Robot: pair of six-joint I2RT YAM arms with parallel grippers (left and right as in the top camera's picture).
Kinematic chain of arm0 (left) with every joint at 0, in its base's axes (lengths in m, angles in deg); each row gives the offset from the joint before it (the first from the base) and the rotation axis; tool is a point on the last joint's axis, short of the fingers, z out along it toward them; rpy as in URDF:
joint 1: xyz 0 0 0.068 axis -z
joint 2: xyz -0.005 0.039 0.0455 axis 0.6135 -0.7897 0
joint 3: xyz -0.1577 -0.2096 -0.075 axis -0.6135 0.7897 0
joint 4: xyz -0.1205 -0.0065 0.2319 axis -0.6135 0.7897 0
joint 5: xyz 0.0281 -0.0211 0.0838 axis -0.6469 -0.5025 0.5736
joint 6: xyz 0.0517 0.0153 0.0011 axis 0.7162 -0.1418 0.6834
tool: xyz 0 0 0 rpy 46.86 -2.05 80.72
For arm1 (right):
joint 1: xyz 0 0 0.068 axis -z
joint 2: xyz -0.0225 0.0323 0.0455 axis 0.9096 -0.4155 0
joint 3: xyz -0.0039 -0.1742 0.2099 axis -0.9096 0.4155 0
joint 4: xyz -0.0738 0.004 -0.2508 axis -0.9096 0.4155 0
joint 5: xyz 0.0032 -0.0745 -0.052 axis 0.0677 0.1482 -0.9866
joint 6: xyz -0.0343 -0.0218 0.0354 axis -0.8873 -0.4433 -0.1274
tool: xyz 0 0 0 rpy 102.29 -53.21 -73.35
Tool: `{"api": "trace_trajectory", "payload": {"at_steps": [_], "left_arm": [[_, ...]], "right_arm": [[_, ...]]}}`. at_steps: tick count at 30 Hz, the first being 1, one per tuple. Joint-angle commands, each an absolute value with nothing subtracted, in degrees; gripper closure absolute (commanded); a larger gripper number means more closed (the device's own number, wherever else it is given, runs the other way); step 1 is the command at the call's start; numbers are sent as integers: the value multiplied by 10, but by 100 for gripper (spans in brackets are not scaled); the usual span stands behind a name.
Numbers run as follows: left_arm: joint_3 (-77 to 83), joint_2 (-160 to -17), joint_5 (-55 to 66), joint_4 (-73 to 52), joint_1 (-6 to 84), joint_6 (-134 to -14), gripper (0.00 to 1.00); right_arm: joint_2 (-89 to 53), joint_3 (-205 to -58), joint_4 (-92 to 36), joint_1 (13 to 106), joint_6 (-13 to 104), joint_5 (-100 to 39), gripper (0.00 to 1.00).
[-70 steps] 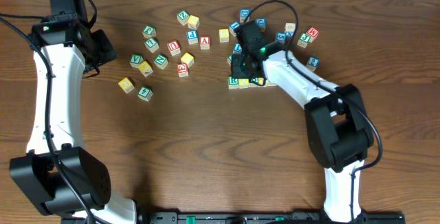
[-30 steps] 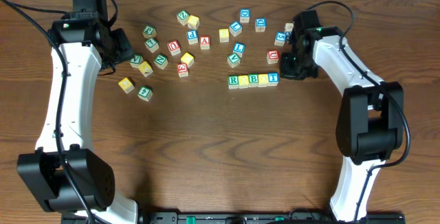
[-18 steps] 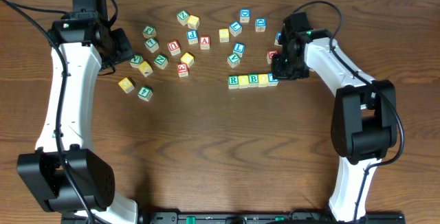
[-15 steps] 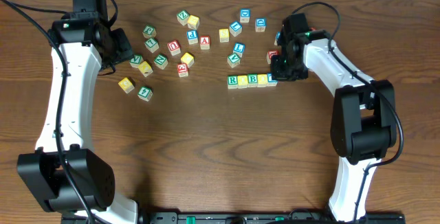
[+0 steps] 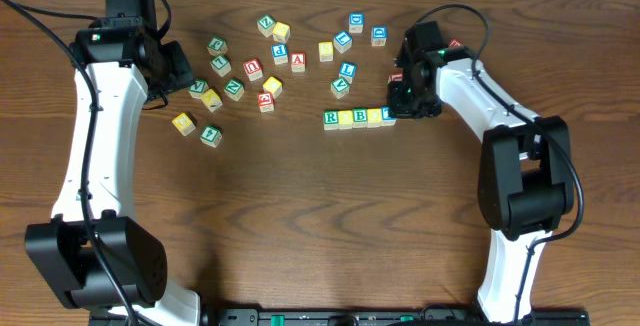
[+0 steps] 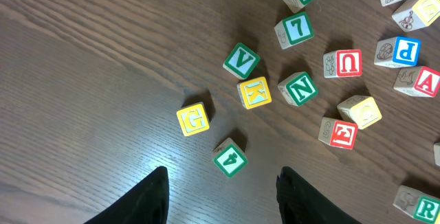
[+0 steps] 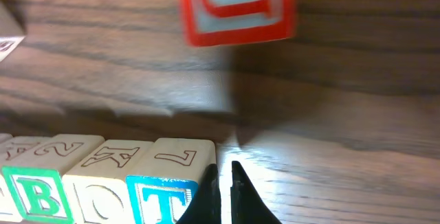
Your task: Spell out ROBOT
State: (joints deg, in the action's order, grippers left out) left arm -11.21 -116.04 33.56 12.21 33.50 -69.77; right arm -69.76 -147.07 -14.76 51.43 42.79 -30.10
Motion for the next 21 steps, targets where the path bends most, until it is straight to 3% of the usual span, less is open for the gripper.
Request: {"api": "trace_trajectory", "payload": {"at_steps": [1, 21], "left_arm": [[-112, -1165, 335, 123, 336, -696, 50], [-112, -1165, 335, 123, 336, -696, 50]], "right_arm": [[-704, -1466, -148, 494, 420, -289, 98], [-704, -1464, -134, 461, 424, -289, 97]]}}
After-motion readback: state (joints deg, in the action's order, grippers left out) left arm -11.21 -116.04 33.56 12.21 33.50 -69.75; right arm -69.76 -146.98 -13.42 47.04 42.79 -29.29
